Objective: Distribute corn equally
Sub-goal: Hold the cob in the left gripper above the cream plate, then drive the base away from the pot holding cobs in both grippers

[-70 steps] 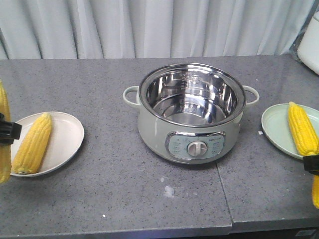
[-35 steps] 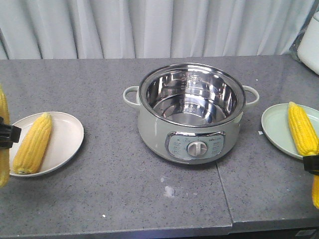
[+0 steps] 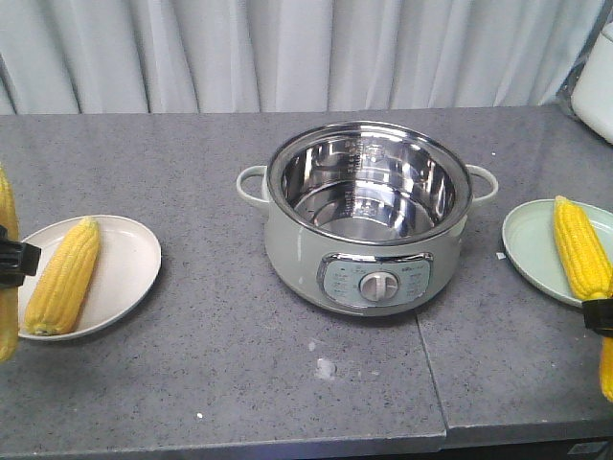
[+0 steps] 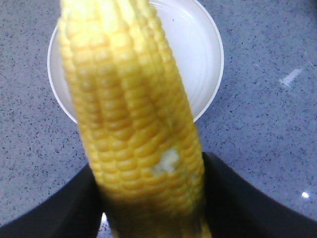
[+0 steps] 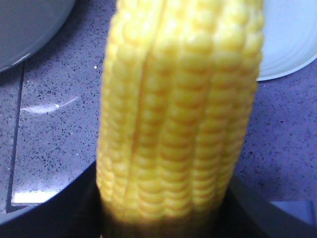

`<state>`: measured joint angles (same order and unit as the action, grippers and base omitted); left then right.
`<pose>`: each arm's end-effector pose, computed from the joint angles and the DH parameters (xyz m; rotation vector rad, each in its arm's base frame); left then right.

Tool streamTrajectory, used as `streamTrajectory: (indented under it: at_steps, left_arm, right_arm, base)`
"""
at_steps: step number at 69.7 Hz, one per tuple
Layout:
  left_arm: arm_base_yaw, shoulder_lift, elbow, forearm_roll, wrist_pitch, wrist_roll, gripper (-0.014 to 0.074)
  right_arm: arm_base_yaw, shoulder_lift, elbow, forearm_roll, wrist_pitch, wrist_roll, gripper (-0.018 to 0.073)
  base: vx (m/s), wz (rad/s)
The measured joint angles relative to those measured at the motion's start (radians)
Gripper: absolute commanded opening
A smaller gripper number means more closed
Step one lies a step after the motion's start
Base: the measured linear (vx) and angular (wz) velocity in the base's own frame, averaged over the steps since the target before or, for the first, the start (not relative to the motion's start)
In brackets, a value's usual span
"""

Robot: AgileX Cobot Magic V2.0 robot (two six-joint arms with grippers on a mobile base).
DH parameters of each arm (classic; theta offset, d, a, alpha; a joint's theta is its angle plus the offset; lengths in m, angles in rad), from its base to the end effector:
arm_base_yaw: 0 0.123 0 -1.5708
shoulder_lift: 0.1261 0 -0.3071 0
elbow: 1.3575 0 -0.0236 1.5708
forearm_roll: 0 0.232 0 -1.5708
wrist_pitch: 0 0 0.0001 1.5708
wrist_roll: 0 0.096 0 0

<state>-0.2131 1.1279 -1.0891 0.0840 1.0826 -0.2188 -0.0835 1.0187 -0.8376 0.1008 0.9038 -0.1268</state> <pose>0.1812 -0.0319 0.3674 0.0173 2.5996 -0.0451 0.1584 -0.0056 0.3241 -0.0054 2.5619 0.0452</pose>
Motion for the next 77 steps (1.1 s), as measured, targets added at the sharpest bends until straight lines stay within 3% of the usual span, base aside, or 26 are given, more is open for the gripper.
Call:
streamTrajectory:
  at_steps: [77]
  left_arm:
    - [0.000, 0.000, 0.000, 0.000, 0.000, 0.000, 0.0217]
  right_arm:
    - [0.000, 0.000, 0.000, 0.000, 0.000, 0.000, 0.0194]
  base:
    - [-0.01, -0.03]
